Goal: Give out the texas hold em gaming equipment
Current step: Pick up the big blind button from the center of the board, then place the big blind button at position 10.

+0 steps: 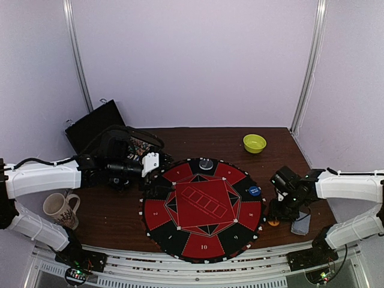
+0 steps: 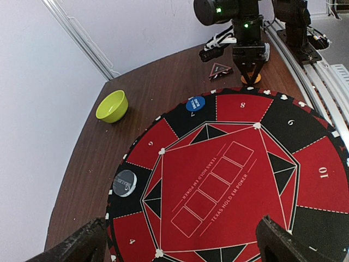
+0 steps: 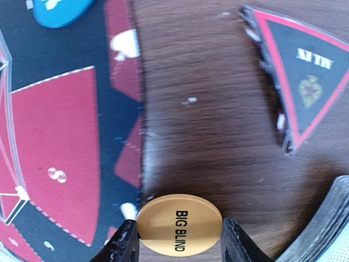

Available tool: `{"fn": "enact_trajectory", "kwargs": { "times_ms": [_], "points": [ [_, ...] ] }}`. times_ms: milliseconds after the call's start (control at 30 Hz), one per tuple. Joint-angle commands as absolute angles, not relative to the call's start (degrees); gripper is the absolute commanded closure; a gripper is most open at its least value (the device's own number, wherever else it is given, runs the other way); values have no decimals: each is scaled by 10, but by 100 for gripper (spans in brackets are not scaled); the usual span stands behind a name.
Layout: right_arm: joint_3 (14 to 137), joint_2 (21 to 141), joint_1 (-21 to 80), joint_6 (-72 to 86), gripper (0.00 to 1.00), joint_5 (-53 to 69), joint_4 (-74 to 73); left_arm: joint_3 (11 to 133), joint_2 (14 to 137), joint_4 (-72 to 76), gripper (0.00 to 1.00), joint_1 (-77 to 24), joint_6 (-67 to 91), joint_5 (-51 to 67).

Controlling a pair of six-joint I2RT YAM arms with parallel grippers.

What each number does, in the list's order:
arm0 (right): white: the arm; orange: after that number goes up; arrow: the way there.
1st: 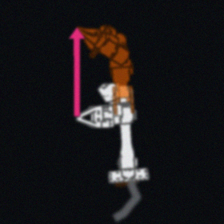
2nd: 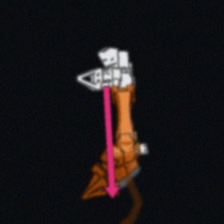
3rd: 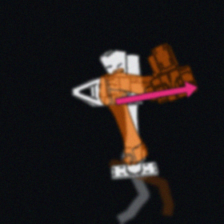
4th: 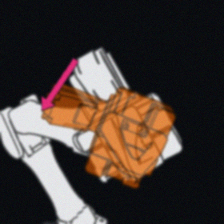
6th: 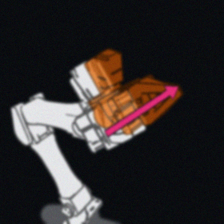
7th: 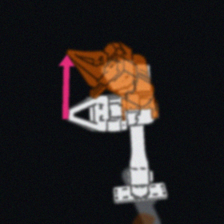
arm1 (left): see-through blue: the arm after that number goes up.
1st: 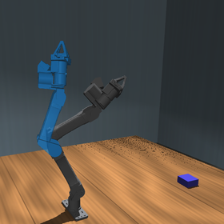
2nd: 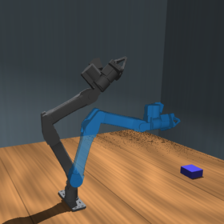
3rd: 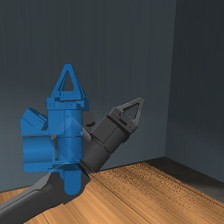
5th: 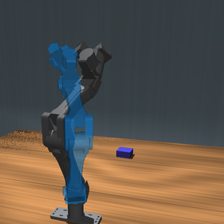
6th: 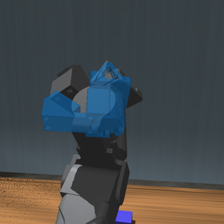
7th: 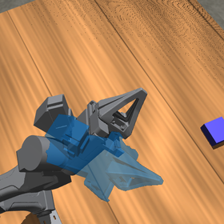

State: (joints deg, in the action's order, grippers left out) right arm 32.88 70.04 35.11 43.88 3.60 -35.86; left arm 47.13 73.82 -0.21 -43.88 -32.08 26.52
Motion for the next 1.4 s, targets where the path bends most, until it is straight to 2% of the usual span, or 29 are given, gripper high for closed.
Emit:
{"fn": "enact_trajectory", "kwargs": {
  "times_ms": [0,233,467,667,967,1033,1167,1367],
  "points": [
    [320,680,368,454,55,60,-336,464,736,8,2,-436,-327,266],
    [338,689,450,505,57,68,-276,463,733,8,2,-437,-328,265],
    [451,822,608,486,58,65,-259,462,725,8,2,-436,-329,275],
    [613,993,728,357,58,93,-340,468,718,9,2,-436,-323,280],
    [727,1103,775,284,56,78,-424,462,697,12,2,-436,-326,275],
    [736,1111,782,279,49,75,-436,462,697,12,2,-436,-325,275],
    [754,1095,783,290,2,52,-450,462,697,13,2,-436,-327,274],
    [790,1013,717,346,0,-20,-501,467,692,13,2,-437,-320,279]
  ]
}}
